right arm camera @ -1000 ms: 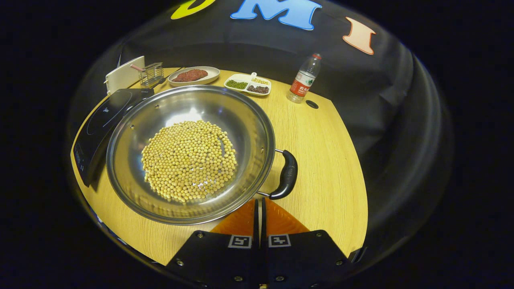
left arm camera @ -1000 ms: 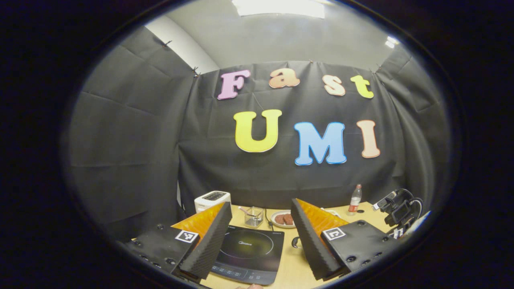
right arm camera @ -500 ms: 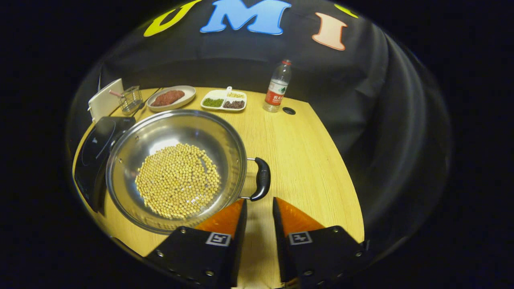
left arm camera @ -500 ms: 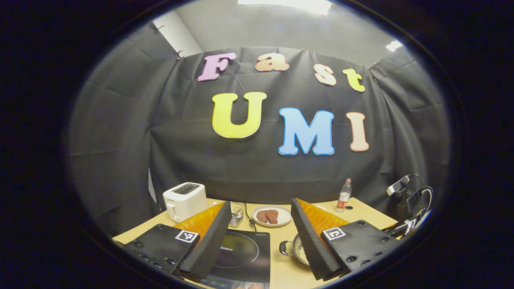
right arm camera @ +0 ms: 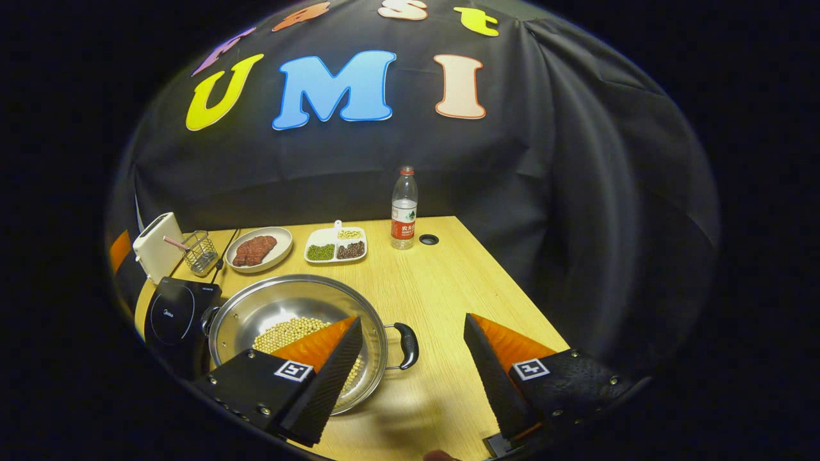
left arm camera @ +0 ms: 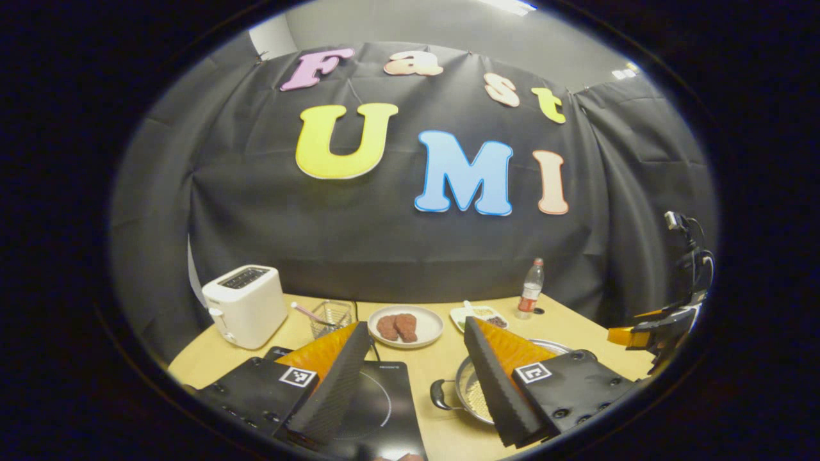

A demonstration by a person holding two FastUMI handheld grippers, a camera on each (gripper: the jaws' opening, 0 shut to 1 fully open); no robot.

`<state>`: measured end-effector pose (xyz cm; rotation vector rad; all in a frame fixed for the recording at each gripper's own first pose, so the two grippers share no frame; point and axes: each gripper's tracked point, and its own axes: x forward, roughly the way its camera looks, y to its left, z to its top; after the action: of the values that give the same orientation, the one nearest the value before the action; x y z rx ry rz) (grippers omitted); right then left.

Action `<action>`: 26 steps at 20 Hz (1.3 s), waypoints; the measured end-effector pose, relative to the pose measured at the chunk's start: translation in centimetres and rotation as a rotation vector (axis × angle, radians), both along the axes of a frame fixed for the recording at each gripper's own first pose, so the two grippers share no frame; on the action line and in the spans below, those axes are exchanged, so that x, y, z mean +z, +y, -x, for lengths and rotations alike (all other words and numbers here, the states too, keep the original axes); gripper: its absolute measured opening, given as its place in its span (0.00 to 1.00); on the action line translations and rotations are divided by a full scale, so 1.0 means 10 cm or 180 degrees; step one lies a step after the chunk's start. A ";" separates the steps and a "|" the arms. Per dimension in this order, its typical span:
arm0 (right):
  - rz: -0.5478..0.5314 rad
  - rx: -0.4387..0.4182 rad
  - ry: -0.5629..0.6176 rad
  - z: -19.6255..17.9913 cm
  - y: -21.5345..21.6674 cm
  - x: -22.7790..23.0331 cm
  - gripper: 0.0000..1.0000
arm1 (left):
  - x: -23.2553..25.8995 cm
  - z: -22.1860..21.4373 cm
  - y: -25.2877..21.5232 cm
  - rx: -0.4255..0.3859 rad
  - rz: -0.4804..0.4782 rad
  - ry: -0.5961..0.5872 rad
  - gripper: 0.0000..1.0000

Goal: First push the handle of the pot to place it horizontally, then grasp the pot with both hands and set it on the induction cooktop.

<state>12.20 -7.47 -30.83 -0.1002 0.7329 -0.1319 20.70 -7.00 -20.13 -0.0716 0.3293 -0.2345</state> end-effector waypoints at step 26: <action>-0.0337 0.0467 0.0678 -0.18 0.05 -1.04 0.98 | -1.94 -0.13 -0.77 -0.0008 -0.0637 0.1559 0.98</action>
<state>13.98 -6.93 -41.21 -0.0673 0.9404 0.0587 22.00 -14.72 -39.52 0.0711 0.8382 -0.1832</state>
